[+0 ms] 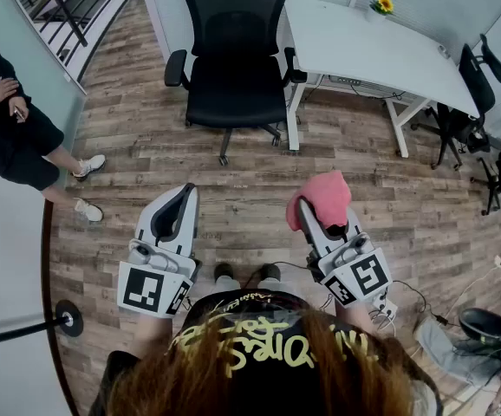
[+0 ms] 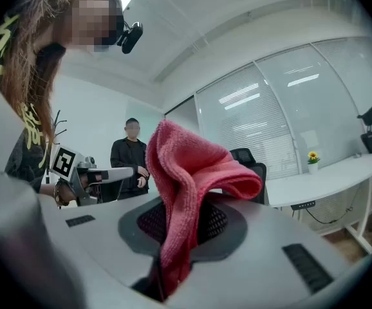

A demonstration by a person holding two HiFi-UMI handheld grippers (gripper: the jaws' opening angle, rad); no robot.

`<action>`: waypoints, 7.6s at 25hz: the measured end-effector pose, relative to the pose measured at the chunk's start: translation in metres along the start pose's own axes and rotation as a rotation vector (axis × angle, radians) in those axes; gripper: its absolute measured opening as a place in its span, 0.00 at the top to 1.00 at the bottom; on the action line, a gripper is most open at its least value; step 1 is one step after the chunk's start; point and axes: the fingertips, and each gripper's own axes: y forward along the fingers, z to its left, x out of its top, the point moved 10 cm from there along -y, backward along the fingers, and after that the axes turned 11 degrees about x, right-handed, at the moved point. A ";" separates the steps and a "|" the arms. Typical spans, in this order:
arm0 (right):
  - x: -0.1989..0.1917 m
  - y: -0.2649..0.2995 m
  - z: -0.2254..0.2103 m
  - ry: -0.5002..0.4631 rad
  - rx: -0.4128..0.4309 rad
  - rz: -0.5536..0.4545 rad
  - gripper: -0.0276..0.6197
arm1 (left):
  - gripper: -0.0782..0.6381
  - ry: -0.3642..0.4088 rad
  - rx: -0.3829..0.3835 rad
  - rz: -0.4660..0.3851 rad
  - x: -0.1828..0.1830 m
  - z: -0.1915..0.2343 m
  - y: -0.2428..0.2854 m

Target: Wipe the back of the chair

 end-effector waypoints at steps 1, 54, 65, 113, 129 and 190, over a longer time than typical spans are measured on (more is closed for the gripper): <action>0.001 0.001 0.001 -0.002 0.000 -0.002 0.86 | 0.90 0.008 0.000 -0.001 0.001 0.001 0.000; -0.013 0.086 0.026 -0.033 -0.097 -0.033 0.86 | 0.90 0.002 -0.040 0.033 -0.022 0.112 0.021; -0.001 0.131 -0.092 -0.067 -0.025 -0.019 0.86 | 0.90 0.009 0.026 -0.004 -0.022 0.104 0.132; -0.006 0.215 -0.292 -0.023 0.040 -0.012 0.86 | 0.90 0.026 0.141 0.001 -0.033 0.117 0.307; -0.013 0.357 -0.351 -0.027 -0.054 -0.001 0.86 | 0.90 0.062 0.042 -0.021 -0.046 0.238 0.452; -0.015 0.599 -0.802 -0.213 -0.335 0.390 0.86 | 0.90 0.014 0.215 0.109 -0.090 0.285 0.667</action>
